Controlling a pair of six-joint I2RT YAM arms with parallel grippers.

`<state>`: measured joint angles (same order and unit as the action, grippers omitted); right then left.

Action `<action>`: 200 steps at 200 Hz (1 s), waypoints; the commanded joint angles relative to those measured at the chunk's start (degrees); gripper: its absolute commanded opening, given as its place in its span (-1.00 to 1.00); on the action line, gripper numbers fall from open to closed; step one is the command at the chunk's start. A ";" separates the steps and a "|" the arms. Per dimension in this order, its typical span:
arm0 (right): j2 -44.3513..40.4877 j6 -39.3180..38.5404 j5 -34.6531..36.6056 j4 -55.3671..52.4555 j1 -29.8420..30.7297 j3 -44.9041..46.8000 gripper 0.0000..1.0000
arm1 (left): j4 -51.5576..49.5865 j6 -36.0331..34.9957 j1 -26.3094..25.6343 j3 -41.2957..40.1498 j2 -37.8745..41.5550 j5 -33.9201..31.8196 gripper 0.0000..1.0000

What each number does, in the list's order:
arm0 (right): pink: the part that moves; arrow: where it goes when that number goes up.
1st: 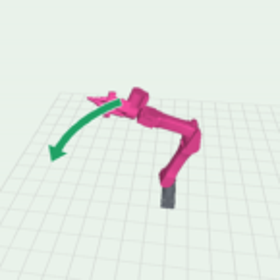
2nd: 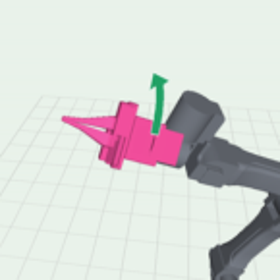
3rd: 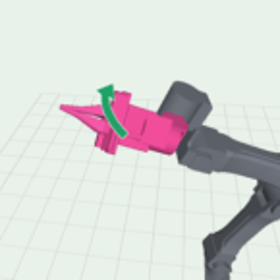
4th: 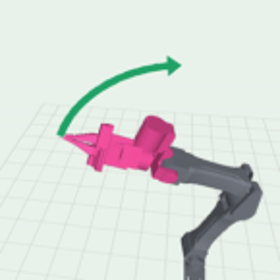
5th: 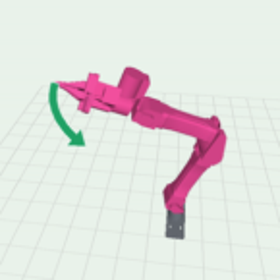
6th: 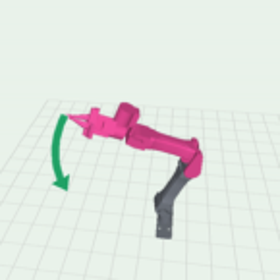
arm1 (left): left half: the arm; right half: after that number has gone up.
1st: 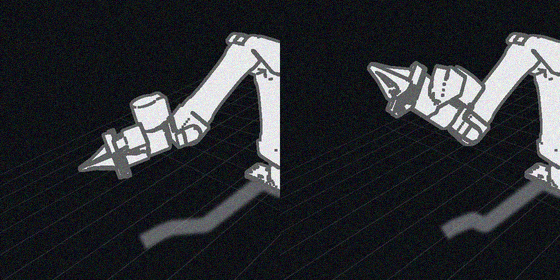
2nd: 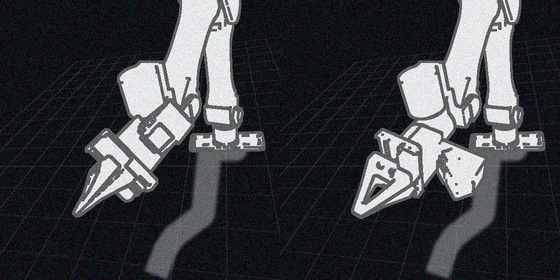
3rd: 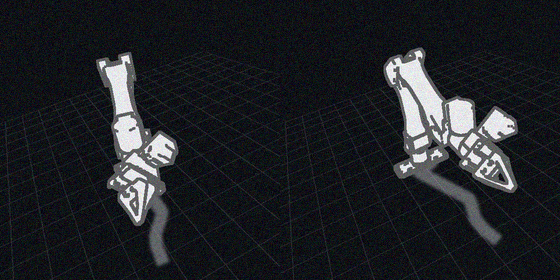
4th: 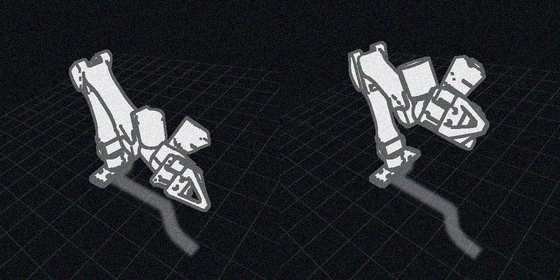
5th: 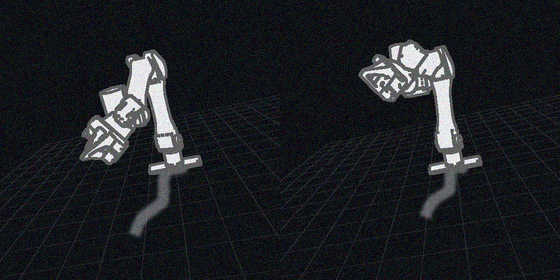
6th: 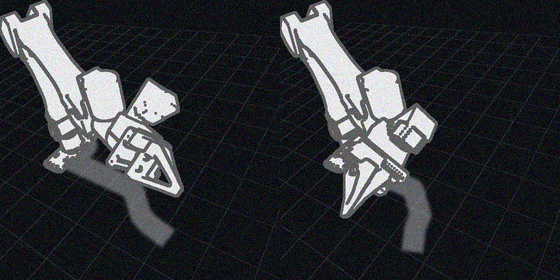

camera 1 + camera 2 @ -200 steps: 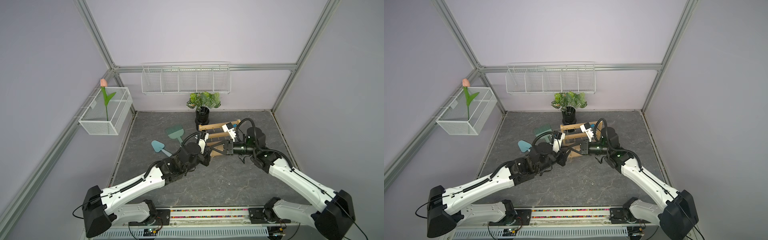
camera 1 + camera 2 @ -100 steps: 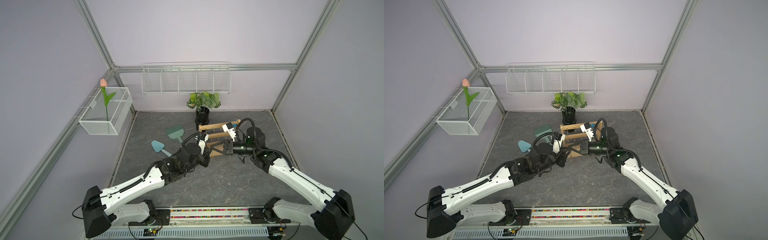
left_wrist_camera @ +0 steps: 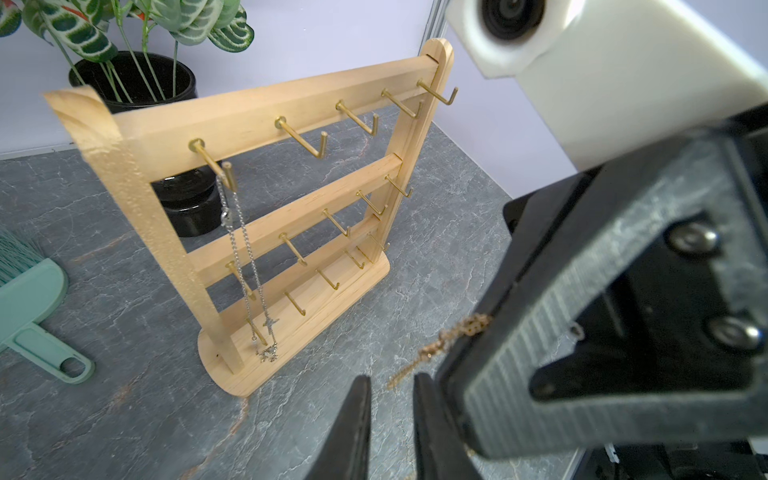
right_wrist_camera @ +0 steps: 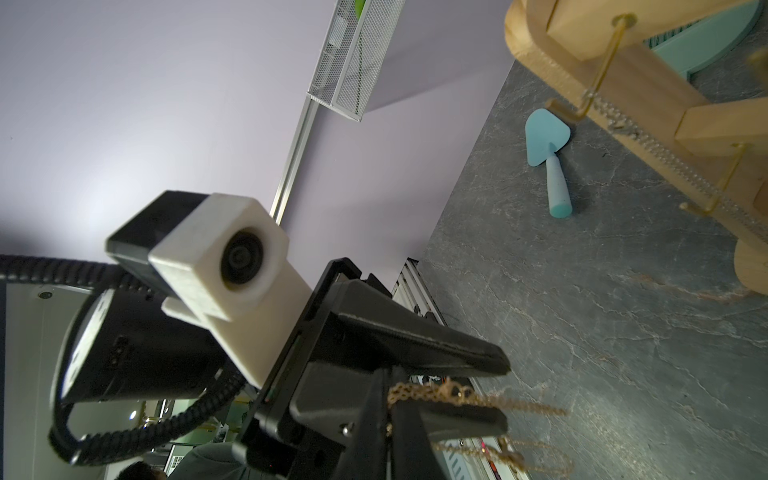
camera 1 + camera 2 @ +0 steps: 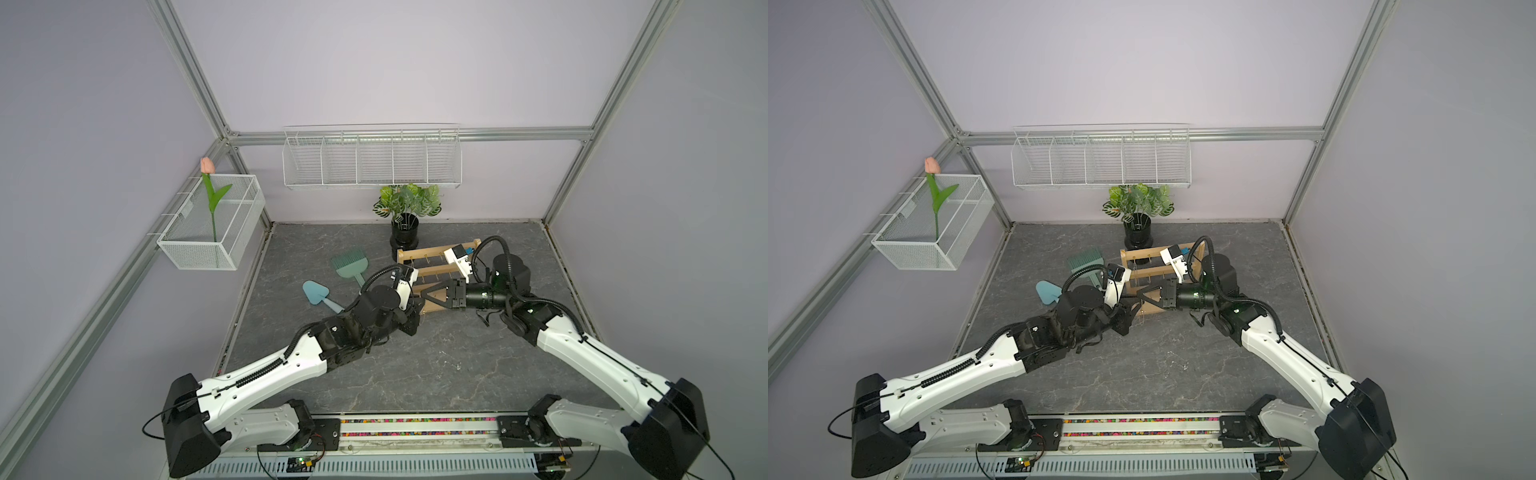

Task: Hang the necklace on the jewelry display stand
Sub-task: Pick up the necklace from the center of the board.

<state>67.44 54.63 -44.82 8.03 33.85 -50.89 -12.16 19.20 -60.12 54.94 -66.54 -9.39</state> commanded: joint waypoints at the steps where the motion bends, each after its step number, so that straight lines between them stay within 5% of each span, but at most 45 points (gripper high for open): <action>1: -0.34 0.87 -0.31 1.55 0.27 0.17 -0.86 | 1.59 -1.04 0.00 0.51 -0.74 0.49 -0.56; 200: 0.23 1.59 -0.01 2.48 1.15 2.07 -0.86 | 2.47 -1.40 0.00 -0.64 0.15 -3.08 -0.79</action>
<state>67.44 55.51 -44.82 9.04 34.61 -49.80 -10.92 18.76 -60.12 54.94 -67.13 -11.31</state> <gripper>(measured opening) 0.071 0.109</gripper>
